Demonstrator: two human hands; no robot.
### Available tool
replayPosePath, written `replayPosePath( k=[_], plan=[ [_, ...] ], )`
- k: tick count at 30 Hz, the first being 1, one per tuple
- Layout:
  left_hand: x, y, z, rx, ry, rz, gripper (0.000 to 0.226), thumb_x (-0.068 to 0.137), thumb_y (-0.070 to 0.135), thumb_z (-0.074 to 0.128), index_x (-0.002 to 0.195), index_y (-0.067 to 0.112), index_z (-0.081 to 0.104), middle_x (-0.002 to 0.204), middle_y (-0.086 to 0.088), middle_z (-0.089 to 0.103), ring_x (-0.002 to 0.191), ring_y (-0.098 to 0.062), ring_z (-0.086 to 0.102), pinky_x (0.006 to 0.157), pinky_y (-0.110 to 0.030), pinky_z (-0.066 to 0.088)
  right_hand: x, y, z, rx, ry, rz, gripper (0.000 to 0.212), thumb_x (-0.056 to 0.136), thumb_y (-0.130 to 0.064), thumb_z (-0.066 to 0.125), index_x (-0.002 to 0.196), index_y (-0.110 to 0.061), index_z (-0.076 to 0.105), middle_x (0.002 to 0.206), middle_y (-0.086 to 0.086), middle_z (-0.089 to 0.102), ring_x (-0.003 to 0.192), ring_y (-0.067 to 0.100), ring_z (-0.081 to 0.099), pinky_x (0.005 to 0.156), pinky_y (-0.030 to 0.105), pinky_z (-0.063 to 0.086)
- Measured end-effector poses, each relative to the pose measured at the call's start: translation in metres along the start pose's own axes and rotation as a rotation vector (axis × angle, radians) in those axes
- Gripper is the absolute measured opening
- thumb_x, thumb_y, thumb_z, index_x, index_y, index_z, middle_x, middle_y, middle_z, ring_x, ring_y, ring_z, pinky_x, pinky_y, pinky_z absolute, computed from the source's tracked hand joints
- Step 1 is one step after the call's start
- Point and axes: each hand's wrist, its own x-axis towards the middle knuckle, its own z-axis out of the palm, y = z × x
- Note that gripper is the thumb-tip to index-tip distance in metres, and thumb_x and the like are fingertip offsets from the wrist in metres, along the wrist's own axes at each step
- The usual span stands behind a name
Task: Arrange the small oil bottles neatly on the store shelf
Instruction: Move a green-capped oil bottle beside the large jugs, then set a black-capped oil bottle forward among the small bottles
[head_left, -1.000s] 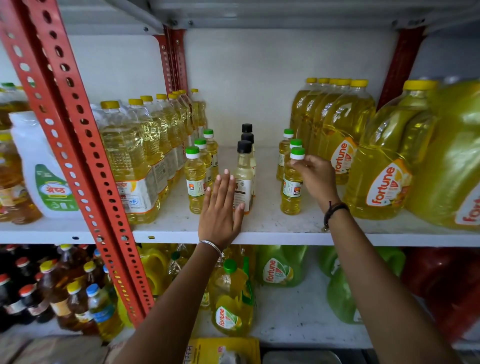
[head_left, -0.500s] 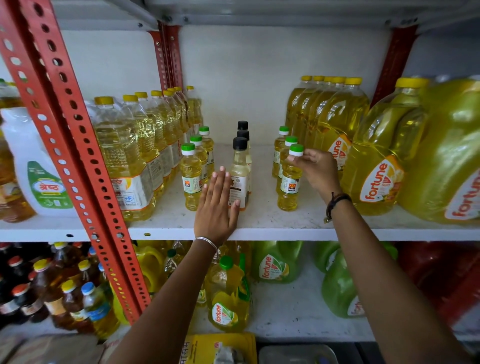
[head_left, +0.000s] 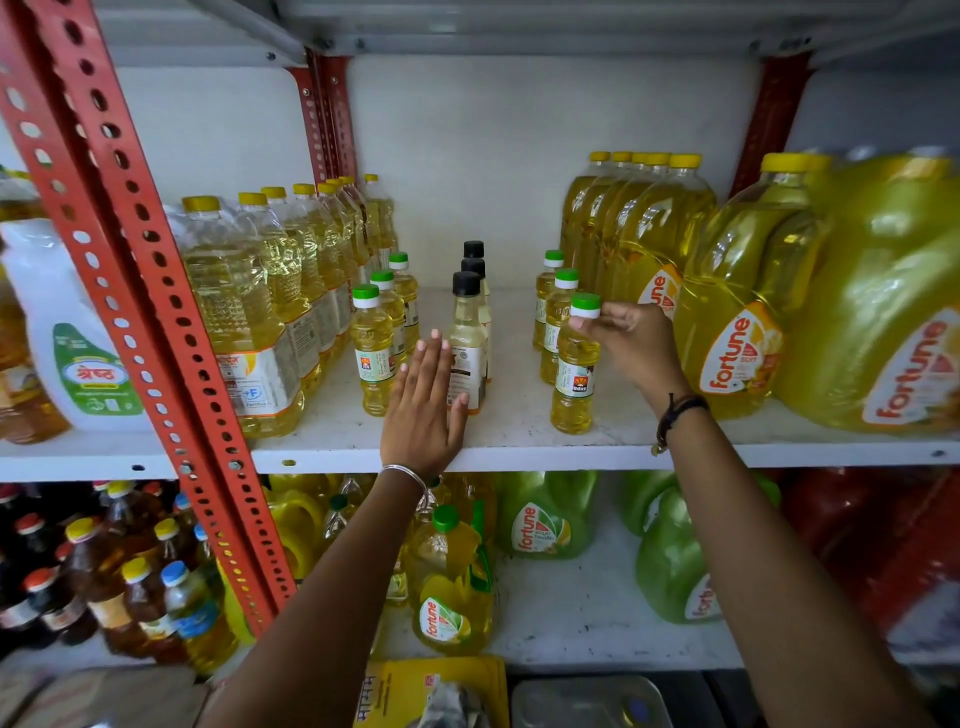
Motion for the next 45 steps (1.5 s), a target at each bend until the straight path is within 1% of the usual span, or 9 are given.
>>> replayPosePath(
  k=[5, 19, 24, 29, 32, 35, 38, 41, 45],
  plan=[
    [0.0, 0.0, 0.001, -0.008, -0.003, -0.004, 0.063, 0.099, 0.04, 0.025, 0.152, 0.01, 0.014, 0.159, -0.003, 0.005, 0.147, -0.014, 0.0, 0.119, -0.033, 0.001, -0.004, -0.003, -0.007, 0.02, -0.025, 0.003, 0.029, 0.077, -0.02, 0.074, 0.105, -0.014, 0.069, 0.092, -0.003, 0.072, 0.083, -0.002, 0.067, 0.075, 0.012, 0.051],
    [0.0, -0.001, 0.002, 0.0, -0.01, -0.001, 0.063, 0.099, 0.04, 0.025, 0.153, 0.009, 0.016, 0.159, -0.002, 0.005, 0.147, -0.013, -0.002, 0.118, -0.031, -0.001, -0.018, -0.01, -0.009, 0.037, -0.013, 0.006, 0.022, 0.075, -0.022, 0.077, 0.095, -0.021, 0.069, 0.085, -0.006, 0.071, 0.077, -0.004, 0.066, 0.065, 0.006, 0.048],
    [-0.001, -0.001, 0.002, -0.003, -0.012, 0.002, 0.063, 0.099, 0.04, 0.025, 0.152, 0.009, 0.015, 0.159, -0.003, 0.006, 0.147, -0.014, -0.001, 0.119, -0.03, -0.001, -0.024, -0.007, -0.008, 0.074, 0.001, 0.029, 0.028, 0.076, -0.025, 0.076, 0.102, -0.019, 0.065, 0.095, -0.002, 0.069, 0.091, 0.008, 0.065, 0.074, 0.018, 0.049],
    [-0.001, -0.001, 0.0, -0.015, -0.019, 0.0, 0.062, 0.099, 0.039, 0.024, 0.152, 0.008, 0.015, 0.159, -0.004, 0.006, 0.147, -0.014, -0.001, 0.118, -0.029, -0.003, -0.029, -0.008, -0.004, 0.056, 0.031, 0.026, 0.037, 0.079, -0.025, 0.073, 0.112, -0.011, 0.062, 0.104, 0.005, 0.069, 0.095, 0.011, 0.064, 0.076, 0.018, 0.048],
    [-0.004, -0.003, -0.003, -0.041, -0.011, 0.016, 0.062, 0.099, 0.038, 0.024, 0.152, 0.008, 0.013, 0.159, -0.004, 0.005, 0.147, -0.013, -0.002, 0.118, -0.03, -0.003, -0.034, -0.012, -0.002, -0.004, 0.08, 0.032, 0.044, 0.08, -0.029, 0.072, 0.118, -0.01, 0.059, 0.117, 0.006, 0.066, 0.107, 0.015, 0.061, 0.087, 0.026, 0.05],
    [-0.011, -0.01, -0.008, -0.069, 0.0, 0.036, 0.062, 0.099, 0.037, 0.026, 0.152, 0.007, 0.015, 0.159, -0.004, 0.006, 0.147, -0.014, -0.001, 0.119, -0.036, 0.002, -0.043, -0.025, 0.001, 0.012, 0.273, -0.066, 0.043, 0.082, -0.028, 0.07, 0.119, -0.012, 0.057, 0.121, 0.006, 0.063, 0.111, 0.013, 0.058, 0.094, 0.025, 0.049],
    [-0.017, -0.02, -0.014, -0.073, 0.01, 0.037, 0.062, 0.099, 0.037, 0.027, 0.151, 0.006, 0.015, 0.159, -0.006, 0.006, 0.148, -0.016, 0.0, 0.119, -0.038, 0.005, -0.051, -0.044, 0.01, 0.079, 0.387, -0.274, 0.024, 0.084, -0.019, 0.067, 0.107, -0.013, 0.062, 0.103, 0.0, 0.066, 0.099, 0.011, 0.063, 0.09, 0.026, 0.052],
    [-0.018, -0.034, -0.022, -0.03, 0.015, 0.018, 0.063, 0.097, 0.035, 0.027, 0.151, 0.005, 0.018, 0.159, -0.007, 0.008, 0.147, -0.017, 0.003, 0.118, -0.039, 0.006, -0.054, -0.058, 0.031, 0.11, 0.307, -0.365, 0.018, 0.085, -0.015, 0.066, 0.103, -0.018, 0.062, 0.096, -0.006, 0.065, 0.092, 0.005, 0.063, 0.084, 0.023, 0.052],
    [-0.018, -0.053, -0.031, 0.023, 0.007, -0.019, 0.063, 0.098, 0.037, 0.026, 0.151, 0.007, 0.012, 0.159, -0.006, 0.007, 0.147, -0.016, 0.001, 0.118, -0.035, 0.0, -0.043, -0.059, 0.07, 0.058, 0.172, -0.339, 0.02, 0.084, -0.014, 0.066, 0.103, -0.011, 0.062, 0.098, 0.002, 0.066, 0.09, 0.007, 0.062, 0.081, 0.018, 0.05]
  ],
)
